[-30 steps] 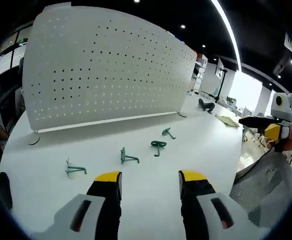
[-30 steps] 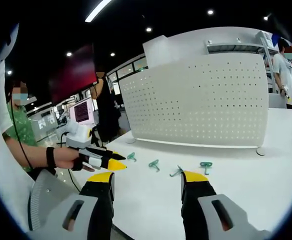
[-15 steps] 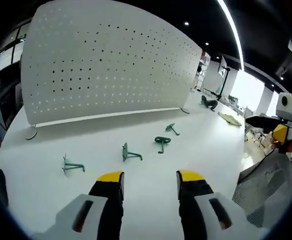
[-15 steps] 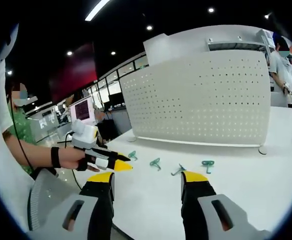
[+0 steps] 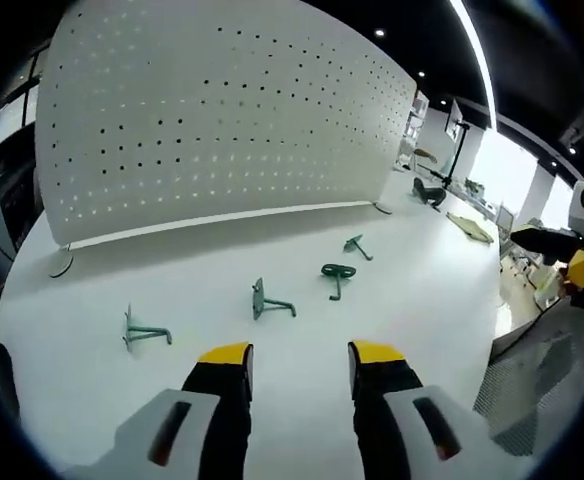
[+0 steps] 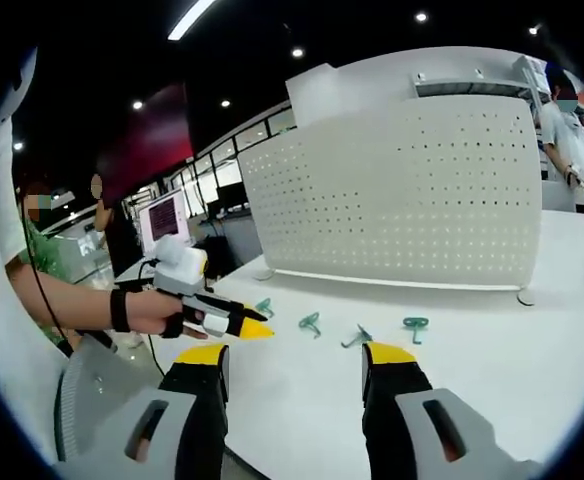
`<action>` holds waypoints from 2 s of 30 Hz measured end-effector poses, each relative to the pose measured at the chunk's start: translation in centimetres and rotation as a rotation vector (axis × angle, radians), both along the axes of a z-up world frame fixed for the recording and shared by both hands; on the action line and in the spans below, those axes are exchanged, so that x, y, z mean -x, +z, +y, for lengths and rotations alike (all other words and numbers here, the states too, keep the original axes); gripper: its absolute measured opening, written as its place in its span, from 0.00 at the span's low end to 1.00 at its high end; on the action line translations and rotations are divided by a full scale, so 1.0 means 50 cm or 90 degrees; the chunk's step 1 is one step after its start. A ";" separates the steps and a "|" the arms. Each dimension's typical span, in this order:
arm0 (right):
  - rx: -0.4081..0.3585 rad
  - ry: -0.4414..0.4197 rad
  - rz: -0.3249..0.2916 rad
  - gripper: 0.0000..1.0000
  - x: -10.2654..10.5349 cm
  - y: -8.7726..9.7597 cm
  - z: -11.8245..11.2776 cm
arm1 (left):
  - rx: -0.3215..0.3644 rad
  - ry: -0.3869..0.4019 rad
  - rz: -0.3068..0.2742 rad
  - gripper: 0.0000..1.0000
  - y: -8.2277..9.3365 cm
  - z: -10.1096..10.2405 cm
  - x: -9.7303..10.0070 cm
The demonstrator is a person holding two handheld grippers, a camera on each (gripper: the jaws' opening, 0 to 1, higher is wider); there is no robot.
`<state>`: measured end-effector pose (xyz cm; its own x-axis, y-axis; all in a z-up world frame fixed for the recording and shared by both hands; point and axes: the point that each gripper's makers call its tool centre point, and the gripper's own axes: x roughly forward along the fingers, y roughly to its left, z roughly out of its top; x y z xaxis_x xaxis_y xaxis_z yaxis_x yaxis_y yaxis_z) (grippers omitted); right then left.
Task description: Insert the hook assembly into the mounting plate slot until the hook locks in place.
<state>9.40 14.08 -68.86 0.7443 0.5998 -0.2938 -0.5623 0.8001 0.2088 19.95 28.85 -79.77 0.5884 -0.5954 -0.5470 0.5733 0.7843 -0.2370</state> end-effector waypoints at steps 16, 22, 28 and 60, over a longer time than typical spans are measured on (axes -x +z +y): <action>0.004 0.002 0.004 0.54 -0.005 0.001 -0.012 | -0.028 -0.010 0.010 0.37 -0.025 -0.005 -0.036; 0.014 0.002 0.007 0.54 -0.005 -0.006 -0.017 | -0.054 -0.021 0.021 0.35 -0.051 -0.006 -0.038; 0.008 -0.006 0.008 0.54 -0.003 -0.003 -0.025 | -0.058 -0.020 0.029 0.34 -0.062 -0.009 -0.043; 0.020 -0.006 0.021 0.54 -0.003 -0.009 -0.032 | -0.096 0.004 -0.007 0.13 -0.087 -0.007 -0.103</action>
<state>9.54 12.49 -69.31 0.7394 0.5828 -0.3371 -0.5476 0.8118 0.2025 25.13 28.49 -84.14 0.5979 -0.5039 -0.6234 0.5706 0.8137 -0.1105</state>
